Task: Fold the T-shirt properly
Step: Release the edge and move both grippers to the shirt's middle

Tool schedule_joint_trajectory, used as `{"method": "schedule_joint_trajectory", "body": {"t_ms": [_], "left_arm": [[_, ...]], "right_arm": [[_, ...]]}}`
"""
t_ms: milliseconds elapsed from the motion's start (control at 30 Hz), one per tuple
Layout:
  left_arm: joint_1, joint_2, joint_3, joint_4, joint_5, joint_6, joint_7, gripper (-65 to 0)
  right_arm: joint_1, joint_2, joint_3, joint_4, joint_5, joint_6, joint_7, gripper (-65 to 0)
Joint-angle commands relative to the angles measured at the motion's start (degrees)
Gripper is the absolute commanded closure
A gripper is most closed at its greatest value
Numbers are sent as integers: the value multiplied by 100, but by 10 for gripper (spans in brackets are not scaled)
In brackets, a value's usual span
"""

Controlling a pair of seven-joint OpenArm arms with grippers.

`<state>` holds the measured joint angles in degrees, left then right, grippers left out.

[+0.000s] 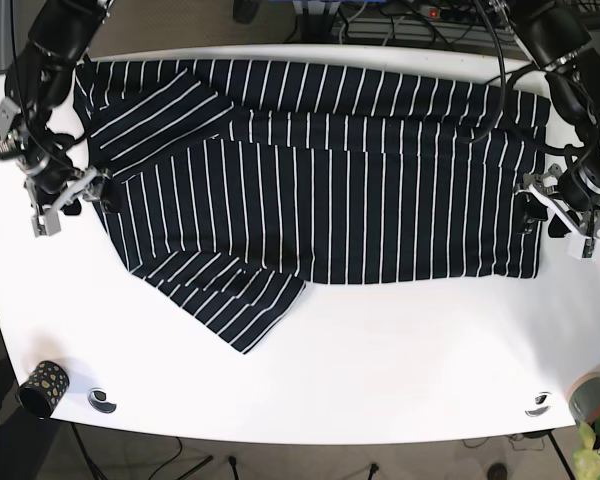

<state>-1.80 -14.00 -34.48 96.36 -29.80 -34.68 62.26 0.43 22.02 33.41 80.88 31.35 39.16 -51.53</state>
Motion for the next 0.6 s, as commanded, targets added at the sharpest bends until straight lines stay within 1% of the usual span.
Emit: {"method": "schedule_joint_trajectory", "body": {"t_ms": [0,67,133,233,267,367,467,567], "left_arm": [[-105,-99,-38,-110,-75,334,-340,-385],[-220,-20,68,-277,-75,606,-797,-385],[-237,-29,244,-418,-57,756,-1131,-385],[-264,-90,498,-673,145,852,-1474,-385],[-316,-99,613,-805,286,852,-1589,-385],[-554,-99,806,-998,629,843,-1826,-385],[-624,-73,850,-1069,927,835,-1870,-385],[-712,-64,868,-1069,980,826,-1879,-385]], "right_arm": [[305,106,-57,-154,-116,71,146,-499],[630,97,-75,-348,-362,84,155,-499],[858,88,-84,-506,-520,84,155,-499],[1254,88,-92,-910,-722,84,181,-499],[1447,88,-110,-1130,-836,84,252,-499],[1826,114,-453,-1613,-1118,84,524,-499],[2072,141,-752,-2123,-1294,84,929,-499],[2283,141,-822,-2704,-1408,84,1386,-499]]}}
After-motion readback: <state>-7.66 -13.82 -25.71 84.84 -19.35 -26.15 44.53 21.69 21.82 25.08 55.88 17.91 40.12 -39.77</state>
